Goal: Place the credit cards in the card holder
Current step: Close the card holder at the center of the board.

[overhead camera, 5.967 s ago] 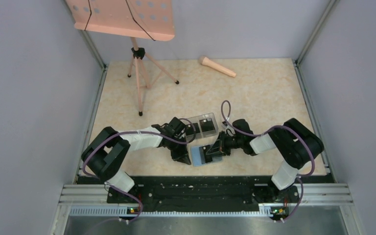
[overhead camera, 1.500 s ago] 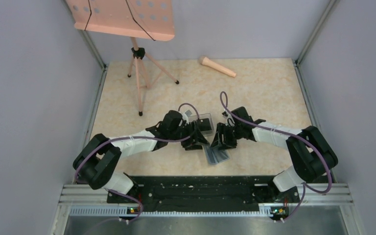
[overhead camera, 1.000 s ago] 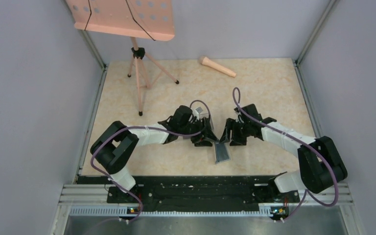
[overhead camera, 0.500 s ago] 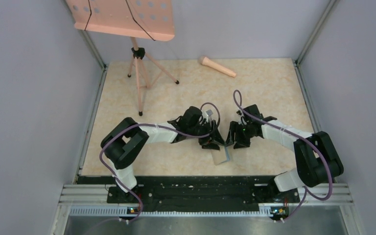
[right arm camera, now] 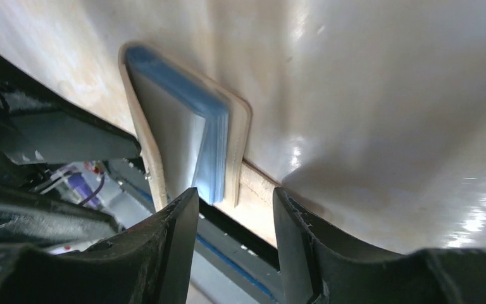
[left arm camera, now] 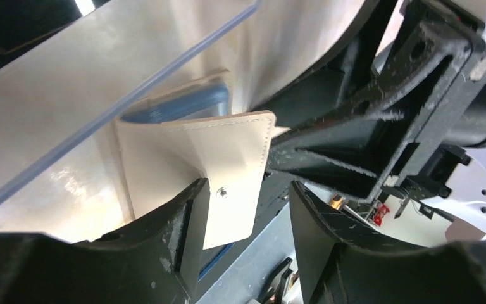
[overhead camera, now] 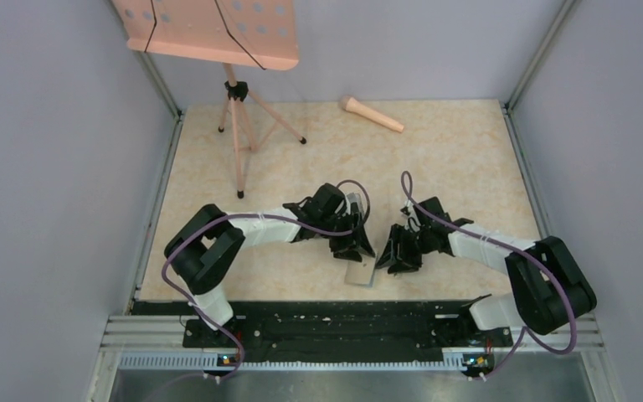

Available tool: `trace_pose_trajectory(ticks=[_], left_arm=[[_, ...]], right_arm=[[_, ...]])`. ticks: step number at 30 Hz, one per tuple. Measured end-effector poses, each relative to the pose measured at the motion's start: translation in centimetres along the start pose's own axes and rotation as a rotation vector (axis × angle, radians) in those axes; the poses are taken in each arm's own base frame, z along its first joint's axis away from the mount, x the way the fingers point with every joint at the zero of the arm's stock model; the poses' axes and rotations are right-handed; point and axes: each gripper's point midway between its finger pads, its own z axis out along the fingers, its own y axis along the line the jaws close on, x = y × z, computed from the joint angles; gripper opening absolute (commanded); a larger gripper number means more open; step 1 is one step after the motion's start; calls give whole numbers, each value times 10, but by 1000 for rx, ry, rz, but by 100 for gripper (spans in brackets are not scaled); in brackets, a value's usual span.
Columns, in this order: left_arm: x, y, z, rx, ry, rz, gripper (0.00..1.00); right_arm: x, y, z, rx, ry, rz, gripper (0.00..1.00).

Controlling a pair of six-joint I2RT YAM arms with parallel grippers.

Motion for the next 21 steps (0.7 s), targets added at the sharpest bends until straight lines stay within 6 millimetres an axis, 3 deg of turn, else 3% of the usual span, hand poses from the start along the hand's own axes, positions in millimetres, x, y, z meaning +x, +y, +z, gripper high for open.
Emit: trace_pose_trajectory(ticks=[7, 15, 21], left_arm=[[7, 22, -8, -112, 0, 7, 44], [15, 38, -15, -183, 16, 9, 9], [19, 43, -15, -202, 28, -1, 3]], right_arm=[[16, 13, 4, -17, 49, 11, 53], [-16, 34, -15, -10, -53, -37, 50], [-22, 35, -23, -11, -75, -66, 27]])
